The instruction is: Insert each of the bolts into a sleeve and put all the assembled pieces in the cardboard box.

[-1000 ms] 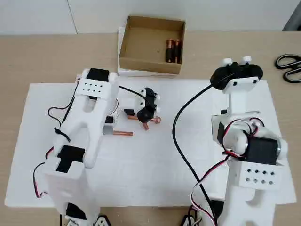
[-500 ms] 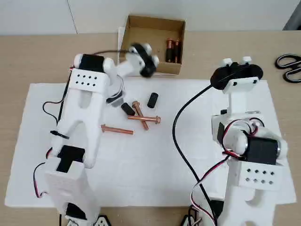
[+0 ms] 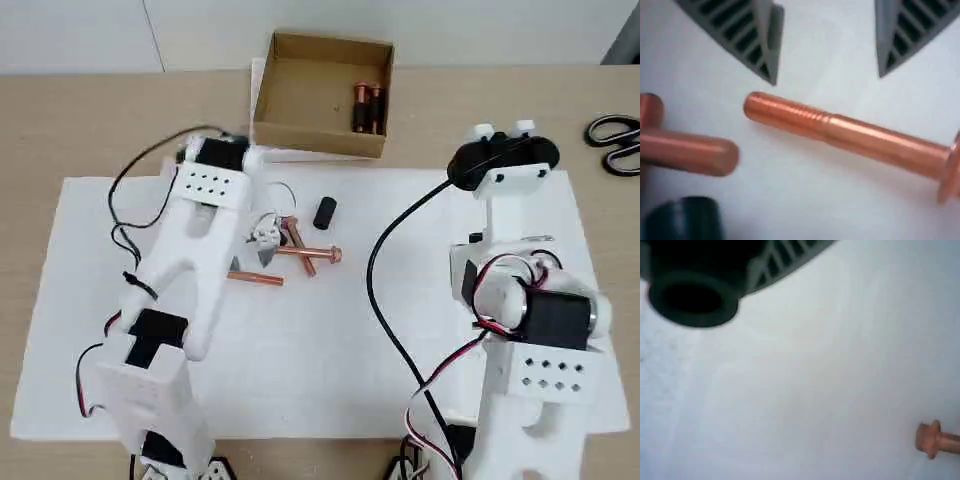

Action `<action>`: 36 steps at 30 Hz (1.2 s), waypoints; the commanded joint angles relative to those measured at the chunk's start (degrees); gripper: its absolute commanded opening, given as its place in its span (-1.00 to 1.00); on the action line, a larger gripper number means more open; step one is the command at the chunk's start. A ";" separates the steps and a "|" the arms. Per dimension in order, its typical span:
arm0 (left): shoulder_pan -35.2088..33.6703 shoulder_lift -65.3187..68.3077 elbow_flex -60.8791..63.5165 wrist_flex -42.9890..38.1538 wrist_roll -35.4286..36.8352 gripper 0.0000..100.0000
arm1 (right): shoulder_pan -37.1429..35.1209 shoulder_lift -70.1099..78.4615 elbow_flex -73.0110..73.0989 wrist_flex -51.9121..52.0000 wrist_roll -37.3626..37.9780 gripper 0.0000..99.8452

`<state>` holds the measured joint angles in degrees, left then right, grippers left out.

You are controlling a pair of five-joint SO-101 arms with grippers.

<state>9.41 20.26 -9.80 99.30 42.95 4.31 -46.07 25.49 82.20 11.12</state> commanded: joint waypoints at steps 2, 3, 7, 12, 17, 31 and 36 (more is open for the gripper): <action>-0.88 -1.05 2.24 1.14 17.41 -0.75 | -0.04 -0.40 -2.99 -0.13 -0.62 -0.99; -1.32 -1.05 2.33 1.14 19.25 -0.75 | -0.04 -0.40 -2.99 -0.13 -0.62 -0.99; -2.81 -0.62 2.42 1.05 24.79 -0.75 | -0.04 -0.40 -2.90 -0.04 -0.62 -0.99; -4.22 -0.53 2.42 1.05 26.81 -0.75 | -0.04 -0.40 -2.90 -0.04 -0.62 -0.99; -6.33 -0.44 2.51 0.18 26.90 -0.75 | -0.04 -0.40 -2.90 -0.13 -0.62 -0.99; -6.15 8.18 2.77 -3.60 28.22 -0.75 | -0.04 -0.40 -2.90 0.22 -0.62 -0.99; -6.15 8.26 2.77 -3.78 28.92 -0.75 | 0.04 -0.40 -2.90 0.22 -0.62 -0.99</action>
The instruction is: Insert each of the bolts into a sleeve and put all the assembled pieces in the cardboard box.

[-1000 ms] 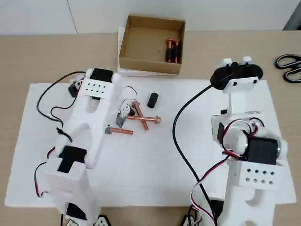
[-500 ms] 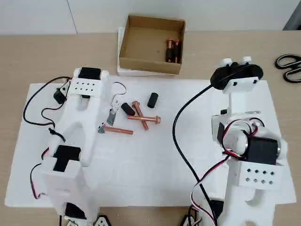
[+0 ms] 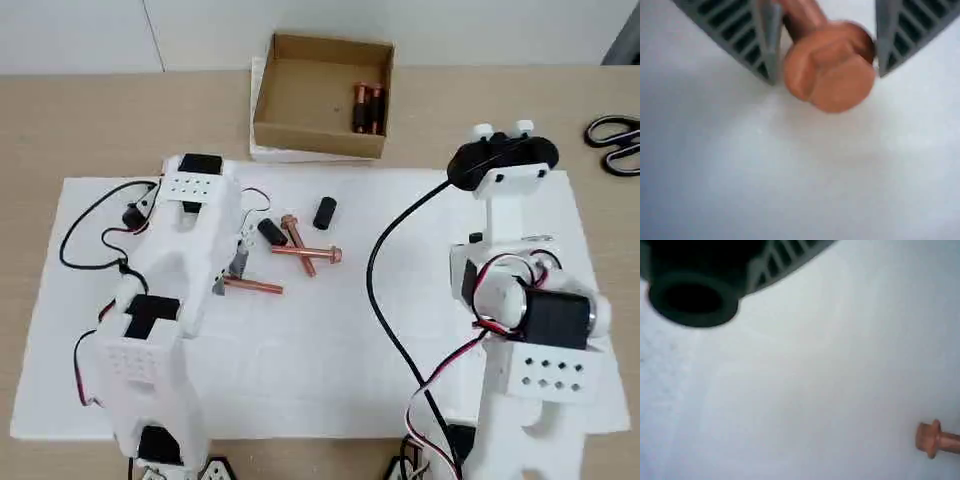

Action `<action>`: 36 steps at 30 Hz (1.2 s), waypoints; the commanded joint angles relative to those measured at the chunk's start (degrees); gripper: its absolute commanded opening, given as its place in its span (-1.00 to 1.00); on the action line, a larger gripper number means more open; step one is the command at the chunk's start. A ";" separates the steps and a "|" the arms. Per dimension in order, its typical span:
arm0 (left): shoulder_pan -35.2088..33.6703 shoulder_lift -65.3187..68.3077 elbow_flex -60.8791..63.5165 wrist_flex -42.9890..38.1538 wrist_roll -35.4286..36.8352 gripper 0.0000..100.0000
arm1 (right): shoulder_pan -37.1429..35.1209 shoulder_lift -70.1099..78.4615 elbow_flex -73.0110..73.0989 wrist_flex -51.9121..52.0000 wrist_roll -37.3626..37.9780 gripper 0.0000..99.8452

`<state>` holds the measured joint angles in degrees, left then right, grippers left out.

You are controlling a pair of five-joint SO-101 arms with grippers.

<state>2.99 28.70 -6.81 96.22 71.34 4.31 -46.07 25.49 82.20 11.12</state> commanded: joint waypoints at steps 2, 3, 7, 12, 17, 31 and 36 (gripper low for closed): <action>0.26 -0.18 -0.22 -0.88 0.53 -0.75 | 0.04 -0.40 -2.90 0.22 -0.62 -0.99; 0.26 -0.18 -0.22 -1.41 0.53 -0.75 | 0.04 -0.40 -2.90 0.22 -0.62 -0.99; 0.26 -0.44 -0.22 -1.49 0.53 -0.80 | 0.04 -0.40 -2.90 0.22 -0.62 -0.99; 0.18 -0.18 -0.57 -1.41 0.53 -0.98 | 0.04 -0.40 -2.90 0.22 -0.62 -0.99; 0.35 -0.44 -0.66 -1.14 0.26 -0.99 | 0.13 -0.40 -2.90 0.22 -0.62 -0.99; 4.04 -0.44 -16.84 4.22 -33.05 -0.99 | 0.13 -0.40 -2.90 0.40 -0.62 -0.99; -0.35 -0.09 -18.95 3.60 -38.51 -0.99 | 0.13 -0.40 -2.90 0.40 -0.62 -0.99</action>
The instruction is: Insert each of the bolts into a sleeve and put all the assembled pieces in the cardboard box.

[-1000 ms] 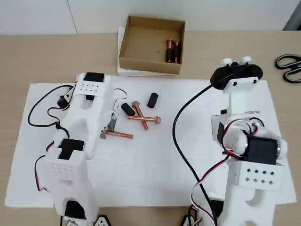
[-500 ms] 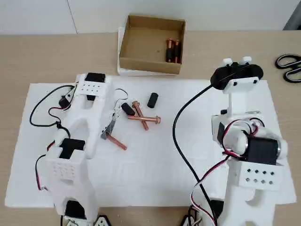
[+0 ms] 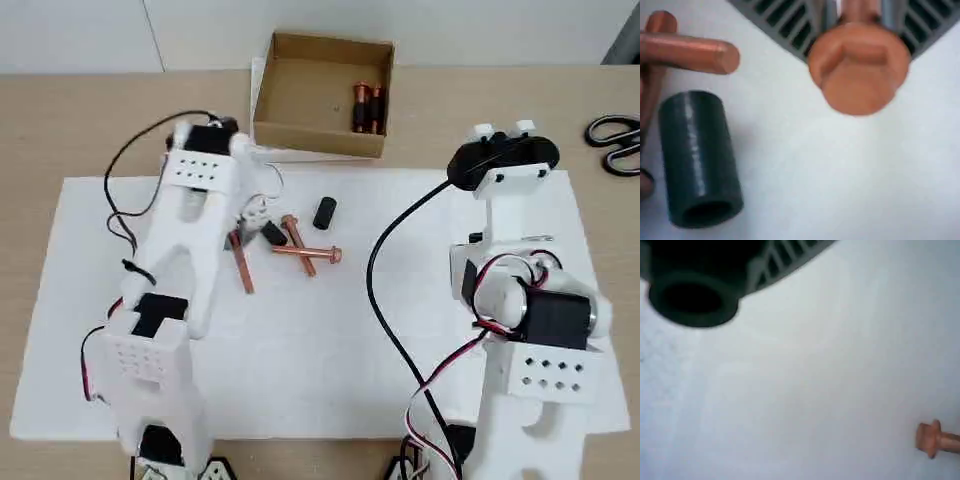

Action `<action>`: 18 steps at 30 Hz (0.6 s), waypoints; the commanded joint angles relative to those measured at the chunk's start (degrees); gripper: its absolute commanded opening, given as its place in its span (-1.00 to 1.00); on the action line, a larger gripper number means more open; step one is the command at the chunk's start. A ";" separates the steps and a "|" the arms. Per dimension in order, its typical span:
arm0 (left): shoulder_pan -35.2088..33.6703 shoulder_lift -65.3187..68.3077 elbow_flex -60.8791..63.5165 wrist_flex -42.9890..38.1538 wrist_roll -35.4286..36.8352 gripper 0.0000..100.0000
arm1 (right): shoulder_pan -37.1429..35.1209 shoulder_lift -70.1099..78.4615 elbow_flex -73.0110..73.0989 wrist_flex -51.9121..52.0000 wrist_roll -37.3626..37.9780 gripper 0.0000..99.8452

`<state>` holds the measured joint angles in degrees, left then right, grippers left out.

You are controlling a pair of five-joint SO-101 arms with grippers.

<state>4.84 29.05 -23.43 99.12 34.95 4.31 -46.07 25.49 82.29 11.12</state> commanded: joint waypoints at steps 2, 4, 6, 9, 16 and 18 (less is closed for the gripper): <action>-4.92 -0.44 -0.66 1.05 -2.11 -0.99 | 0.04 -0.40 -2.90 0.31 -0.62 -0.99; -7.03 -0.44 0.57 0.97 -2.11 -0.99 | -0.13 -0.40 -2.90 0.22 -0.62 -0.99; -7.82 -0.35 0.84 0.97 -3.16 -0.99 | -0.13 -0.40 -2.90 0.22 -0.62 -0.99; -6.33 -0.44 0.75 0.70 -12.84 -0.99 | -0.13 -0.40 -2.90 0.22 -0.62 -0.99; -3.87 0.18 1.36 -1.41 -27.69 -0.99 | -0.13 -0.40 -2.90 0.40 -0.62 -0.99; -3.60 1.85 1.45 -2.02 -29.80 -0.99 | -0.13 -0.48 -2.90 0.92 -0.62 -0.99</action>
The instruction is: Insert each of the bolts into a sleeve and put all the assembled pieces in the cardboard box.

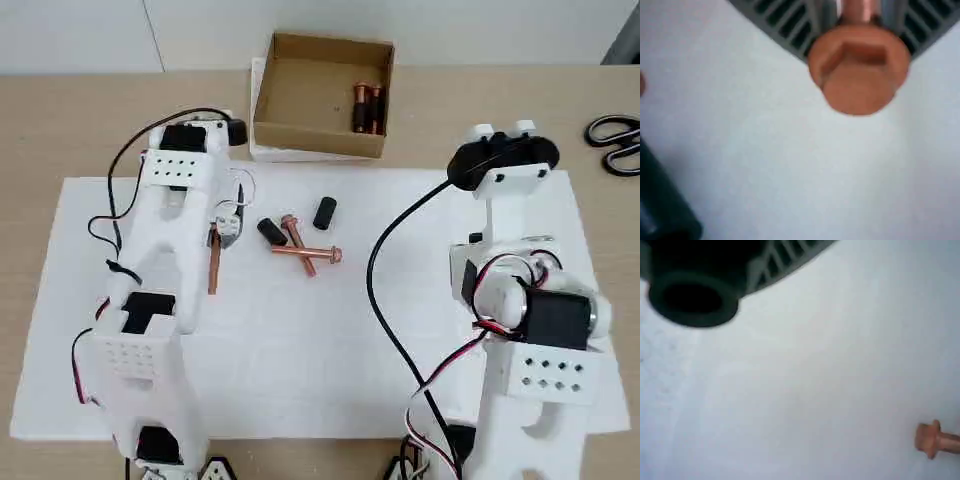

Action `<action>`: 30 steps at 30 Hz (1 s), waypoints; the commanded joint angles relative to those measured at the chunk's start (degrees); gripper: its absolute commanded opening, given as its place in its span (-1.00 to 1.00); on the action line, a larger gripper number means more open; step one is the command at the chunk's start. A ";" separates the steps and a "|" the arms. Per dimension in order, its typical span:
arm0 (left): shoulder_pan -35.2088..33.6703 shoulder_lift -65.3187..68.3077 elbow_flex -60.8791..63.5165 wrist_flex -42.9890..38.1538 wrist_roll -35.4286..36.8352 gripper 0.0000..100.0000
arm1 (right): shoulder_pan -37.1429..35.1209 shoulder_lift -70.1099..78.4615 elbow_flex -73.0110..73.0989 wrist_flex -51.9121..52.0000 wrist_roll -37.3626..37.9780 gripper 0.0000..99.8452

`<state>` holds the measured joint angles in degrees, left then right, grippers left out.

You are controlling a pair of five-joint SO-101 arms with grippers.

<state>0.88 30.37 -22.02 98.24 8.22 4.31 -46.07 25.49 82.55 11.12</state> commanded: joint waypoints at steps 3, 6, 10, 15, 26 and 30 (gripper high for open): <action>0.97 3.96 0.04 -1.14 -3.96 -0.99 | 0.13 -1.19 -2.90 0.75 -0.62 -0.99; 1.76 7.12 0.04 -1.14 -5.45 -0.95 | 0.13 -3.38 -2.90 0.75 -0.62 -0.99; 1.76 8.35 -0.13 -1.49 -5.19 -0.76 | 0.04 -5.05 -2.64 0.75 -0.62 -0.99; 1.76 8.44 -0.13 -1.58 -5.19 -0.76 | -0.04 -5.67 -0.18 0.22 -0.53 -0.99; 1.76 8.88 -0.04 -3.96 -2.81 -0.90 | 0.13 -5.67 -0.18 0.22 -0.53 -0.99; 1.76 8.70 -0.04 -4.40 -2.73 -0.97 | 0.13 -5.67 -0.18 0.22 -0.53 -0.99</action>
<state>2.46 39.16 -21.93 96.31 5.23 4.31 -50.55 25.76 83.16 11.12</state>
